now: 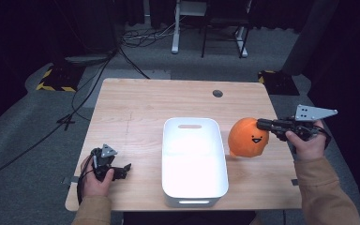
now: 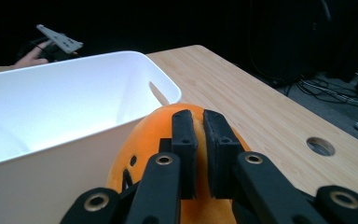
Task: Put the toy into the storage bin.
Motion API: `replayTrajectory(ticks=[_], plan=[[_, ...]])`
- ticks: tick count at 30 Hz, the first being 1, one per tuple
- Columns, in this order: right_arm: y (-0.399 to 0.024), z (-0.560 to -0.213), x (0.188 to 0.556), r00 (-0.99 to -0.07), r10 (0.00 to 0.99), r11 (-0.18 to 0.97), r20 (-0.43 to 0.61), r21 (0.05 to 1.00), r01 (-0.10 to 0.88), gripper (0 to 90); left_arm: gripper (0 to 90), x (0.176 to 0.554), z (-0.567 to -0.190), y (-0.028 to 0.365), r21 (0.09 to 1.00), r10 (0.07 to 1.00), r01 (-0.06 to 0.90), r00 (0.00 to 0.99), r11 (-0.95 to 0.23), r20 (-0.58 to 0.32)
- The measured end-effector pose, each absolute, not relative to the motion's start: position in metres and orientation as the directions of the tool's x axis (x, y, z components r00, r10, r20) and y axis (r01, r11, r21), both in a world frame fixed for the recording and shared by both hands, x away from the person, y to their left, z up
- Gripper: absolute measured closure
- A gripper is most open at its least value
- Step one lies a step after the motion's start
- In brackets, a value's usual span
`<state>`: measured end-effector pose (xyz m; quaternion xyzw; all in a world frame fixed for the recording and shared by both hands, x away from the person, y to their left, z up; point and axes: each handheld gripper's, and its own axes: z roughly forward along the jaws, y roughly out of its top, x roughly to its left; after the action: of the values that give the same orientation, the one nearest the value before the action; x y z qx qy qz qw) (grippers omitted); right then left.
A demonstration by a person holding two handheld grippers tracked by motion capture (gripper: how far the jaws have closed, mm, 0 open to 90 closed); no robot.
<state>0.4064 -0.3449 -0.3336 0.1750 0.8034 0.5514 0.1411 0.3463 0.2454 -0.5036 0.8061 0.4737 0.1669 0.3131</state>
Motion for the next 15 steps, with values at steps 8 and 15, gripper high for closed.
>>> replayTrajectory(ticks=[8,15], plan=[[-0.34,-0.314,0.397,-0.917,0.395,0.334,-0.059,0.939,0.083,84.0,4.5,0.346,-0.504,0.245,0.663,0.868,0.659,0.496,-0.355,-0.028],[-0.335,-0.288,0.386,-0.928,0.361,0.324,-0.091,0.946,0.033,84.0,4.5,0.346,-0.504,0.245,0.663,0.868,0.659,0.496,-0.355,-0.028]])
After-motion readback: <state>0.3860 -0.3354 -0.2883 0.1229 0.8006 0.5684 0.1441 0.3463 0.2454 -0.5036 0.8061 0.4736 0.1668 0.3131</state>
